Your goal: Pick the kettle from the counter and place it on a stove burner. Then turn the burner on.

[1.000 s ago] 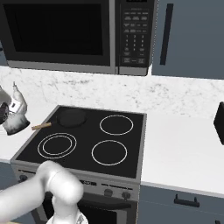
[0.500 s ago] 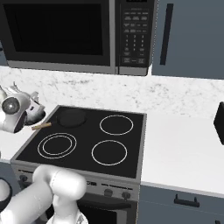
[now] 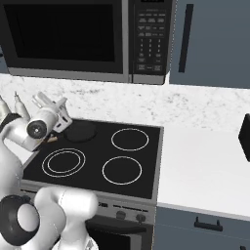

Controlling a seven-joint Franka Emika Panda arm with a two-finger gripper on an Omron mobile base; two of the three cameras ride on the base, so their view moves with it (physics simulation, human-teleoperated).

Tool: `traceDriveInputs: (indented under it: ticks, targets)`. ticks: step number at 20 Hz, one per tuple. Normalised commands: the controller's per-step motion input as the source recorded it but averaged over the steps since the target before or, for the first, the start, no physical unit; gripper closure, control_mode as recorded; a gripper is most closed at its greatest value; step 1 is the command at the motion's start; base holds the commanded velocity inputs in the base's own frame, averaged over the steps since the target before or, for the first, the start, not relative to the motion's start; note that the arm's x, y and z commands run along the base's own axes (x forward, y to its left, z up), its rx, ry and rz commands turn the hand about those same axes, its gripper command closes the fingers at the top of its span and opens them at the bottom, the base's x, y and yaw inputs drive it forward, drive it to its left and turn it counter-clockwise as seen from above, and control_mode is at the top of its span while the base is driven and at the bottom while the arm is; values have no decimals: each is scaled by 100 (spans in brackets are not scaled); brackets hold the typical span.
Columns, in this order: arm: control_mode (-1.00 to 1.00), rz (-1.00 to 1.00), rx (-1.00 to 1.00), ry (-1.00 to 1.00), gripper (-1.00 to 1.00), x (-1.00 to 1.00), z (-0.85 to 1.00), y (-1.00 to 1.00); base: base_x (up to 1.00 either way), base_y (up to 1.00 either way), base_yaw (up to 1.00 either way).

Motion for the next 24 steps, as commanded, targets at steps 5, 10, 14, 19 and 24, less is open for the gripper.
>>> traceDriveInputs:
  ticks: [5, 10, 14, 19, 24]
  targets:
    - [-100, -5, 8, 4, 100, 6, 5, -100, 0, 0, 0]
    - [-100, -1, 0, 9, 100, 6, -1, -100, 0, 0, 0]
    - [-100, 0, 0, 14, 100, 8, -5, -100, 0, 0, 0]
    - [-100, 0, 0, 18, 100, 2, -10, -100, 0, 0, 0]
    - [-100, 0, 4, 19, 100, -4, -13, -100, 0, 0, 0]
